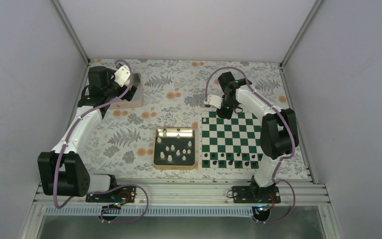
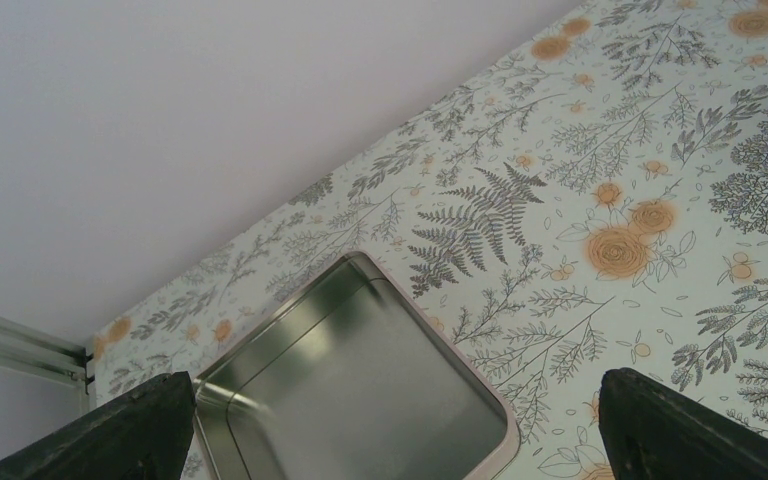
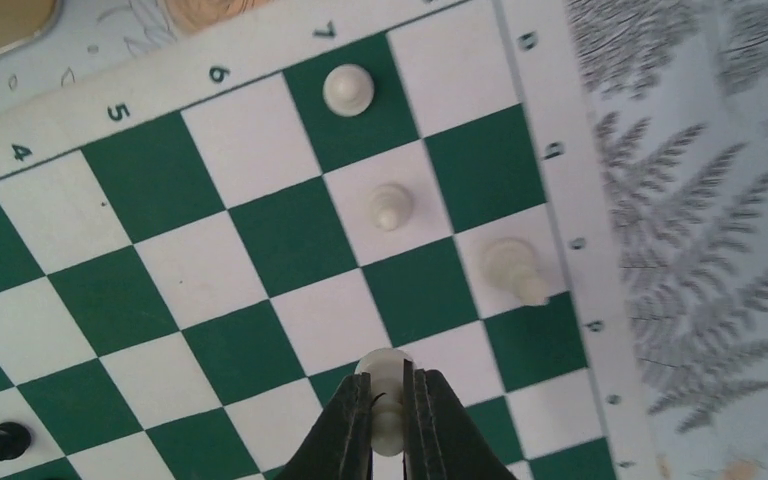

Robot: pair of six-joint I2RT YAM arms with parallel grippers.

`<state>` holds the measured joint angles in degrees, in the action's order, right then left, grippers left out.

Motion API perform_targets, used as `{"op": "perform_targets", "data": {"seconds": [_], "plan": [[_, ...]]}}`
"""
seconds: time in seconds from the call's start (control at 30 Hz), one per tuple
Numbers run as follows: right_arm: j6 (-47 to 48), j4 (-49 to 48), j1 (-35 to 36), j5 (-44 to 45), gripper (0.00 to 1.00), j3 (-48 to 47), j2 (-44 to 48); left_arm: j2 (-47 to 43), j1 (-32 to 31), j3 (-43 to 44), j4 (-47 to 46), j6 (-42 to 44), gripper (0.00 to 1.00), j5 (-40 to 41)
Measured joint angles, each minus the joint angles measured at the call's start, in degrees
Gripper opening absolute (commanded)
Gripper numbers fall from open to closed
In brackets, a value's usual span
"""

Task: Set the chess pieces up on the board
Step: Place the chess piece on the chessboard.

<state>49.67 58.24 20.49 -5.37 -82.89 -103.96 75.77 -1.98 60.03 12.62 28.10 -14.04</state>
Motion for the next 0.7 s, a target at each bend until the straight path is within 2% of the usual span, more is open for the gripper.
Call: {"op": "perform_targets", "data": {"seconds": [0.2,0.7], "plan": [[-0.2,-3.1,-0.3,-0.4,0.09,4.1,-2.3,0.0,0.0,0.0,0.0,0.0,1.0,0.0],[-1.3,-7.5,-2.9,-0.4,0.09,4.3,-8.7,0.0,0.0,0.0,0.0,0.0,1.0,0.0]]}}
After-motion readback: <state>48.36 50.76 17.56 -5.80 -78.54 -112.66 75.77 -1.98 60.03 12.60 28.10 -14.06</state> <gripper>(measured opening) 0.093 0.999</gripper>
